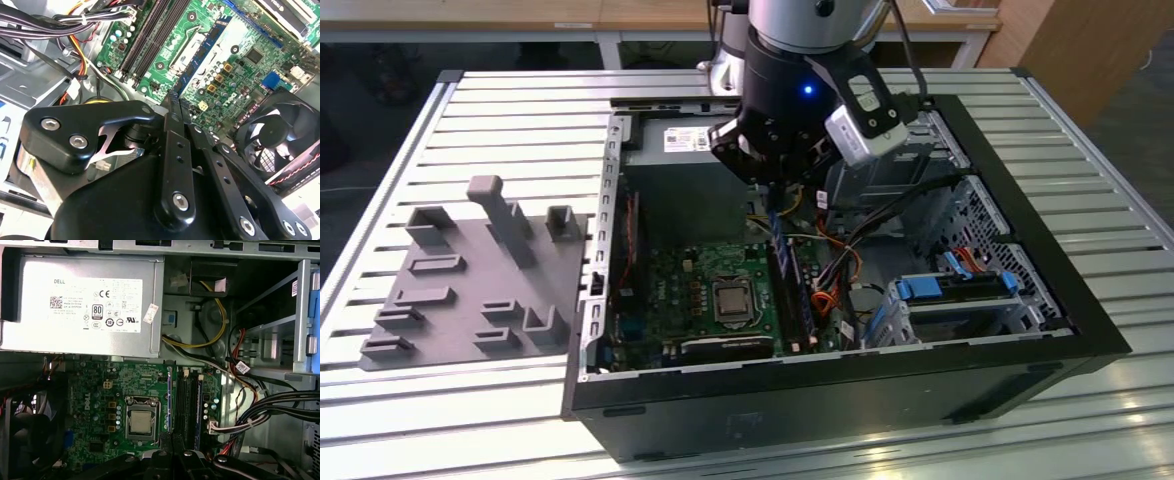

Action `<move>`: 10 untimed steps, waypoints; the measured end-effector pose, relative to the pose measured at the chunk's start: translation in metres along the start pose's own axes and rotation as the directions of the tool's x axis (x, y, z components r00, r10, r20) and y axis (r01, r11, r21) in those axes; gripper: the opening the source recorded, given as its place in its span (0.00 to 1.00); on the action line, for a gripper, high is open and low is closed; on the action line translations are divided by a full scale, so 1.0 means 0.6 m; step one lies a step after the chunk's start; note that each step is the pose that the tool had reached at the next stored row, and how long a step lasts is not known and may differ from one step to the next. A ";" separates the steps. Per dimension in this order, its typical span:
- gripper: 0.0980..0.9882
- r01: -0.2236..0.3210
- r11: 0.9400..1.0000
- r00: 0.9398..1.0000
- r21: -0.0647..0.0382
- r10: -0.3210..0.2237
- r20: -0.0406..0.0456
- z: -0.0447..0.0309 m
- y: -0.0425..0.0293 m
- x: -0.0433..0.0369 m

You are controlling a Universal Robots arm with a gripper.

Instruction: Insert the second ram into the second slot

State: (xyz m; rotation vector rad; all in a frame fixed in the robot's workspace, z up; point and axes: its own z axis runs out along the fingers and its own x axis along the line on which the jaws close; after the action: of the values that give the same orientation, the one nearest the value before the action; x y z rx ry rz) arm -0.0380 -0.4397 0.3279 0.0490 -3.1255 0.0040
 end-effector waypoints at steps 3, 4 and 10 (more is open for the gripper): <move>0.02 -0.001 1.000 1.000 0.002 0.001 0.000 0.004 0.000 0.000; 0.02 -0.002 1.000 1.000 0.002 0.002 0.000 0.005 0.000 0.000; 0.02 -0.006 1.000 1.000 0.003 0.006 0.000 0.017 0.000 0.000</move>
State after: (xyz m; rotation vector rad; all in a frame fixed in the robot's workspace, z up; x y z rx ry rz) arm -0.0380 -0.4397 0.3176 0.0393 -3.1254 0.0086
